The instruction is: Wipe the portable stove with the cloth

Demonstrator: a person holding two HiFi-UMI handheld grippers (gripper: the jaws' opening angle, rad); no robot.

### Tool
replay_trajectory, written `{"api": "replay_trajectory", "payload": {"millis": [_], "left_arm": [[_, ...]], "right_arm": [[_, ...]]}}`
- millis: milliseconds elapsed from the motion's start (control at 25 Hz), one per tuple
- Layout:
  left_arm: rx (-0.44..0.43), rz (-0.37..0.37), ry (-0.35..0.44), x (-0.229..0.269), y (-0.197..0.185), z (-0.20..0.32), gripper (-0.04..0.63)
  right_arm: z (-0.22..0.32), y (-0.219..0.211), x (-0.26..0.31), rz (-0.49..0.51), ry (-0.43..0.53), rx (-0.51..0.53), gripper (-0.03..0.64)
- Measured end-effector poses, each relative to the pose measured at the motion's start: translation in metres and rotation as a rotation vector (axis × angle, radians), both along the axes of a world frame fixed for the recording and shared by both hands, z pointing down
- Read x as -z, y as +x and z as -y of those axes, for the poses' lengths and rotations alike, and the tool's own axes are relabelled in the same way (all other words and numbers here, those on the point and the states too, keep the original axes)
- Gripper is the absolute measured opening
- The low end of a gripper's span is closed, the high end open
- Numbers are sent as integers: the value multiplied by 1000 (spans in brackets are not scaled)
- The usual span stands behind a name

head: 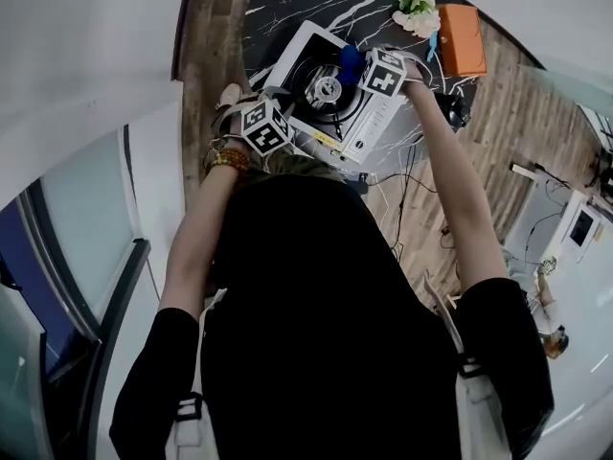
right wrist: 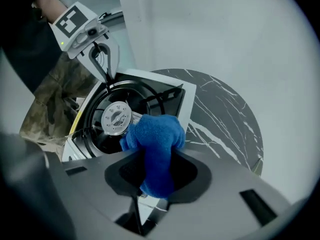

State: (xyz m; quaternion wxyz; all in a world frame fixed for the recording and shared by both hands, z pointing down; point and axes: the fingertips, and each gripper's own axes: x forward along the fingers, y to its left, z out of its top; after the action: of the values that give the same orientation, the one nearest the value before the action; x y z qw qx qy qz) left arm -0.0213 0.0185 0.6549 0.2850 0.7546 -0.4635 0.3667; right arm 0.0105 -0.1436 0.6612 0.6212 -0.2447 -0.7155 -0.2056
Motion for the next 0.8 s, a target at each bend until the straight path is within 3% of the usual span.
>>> {"api": "replay_trajectory", "payload": {"millis": [160,560,680,800], "left_arm": [[-49,0,19,0,3,-1,20],[-89,-22,16,0,1,0,18],[-107,3,33,-1,4,2,17],[-176,45,69,0,3,-2,17]], "right_arm": [[-6,-17,-1,44,19,-25,87],[-20,-57,-8,-10,102,150,98],[-17,-56,-9,41,147,91,100],[-15,-53,-5,175,167,-101,96]]}}
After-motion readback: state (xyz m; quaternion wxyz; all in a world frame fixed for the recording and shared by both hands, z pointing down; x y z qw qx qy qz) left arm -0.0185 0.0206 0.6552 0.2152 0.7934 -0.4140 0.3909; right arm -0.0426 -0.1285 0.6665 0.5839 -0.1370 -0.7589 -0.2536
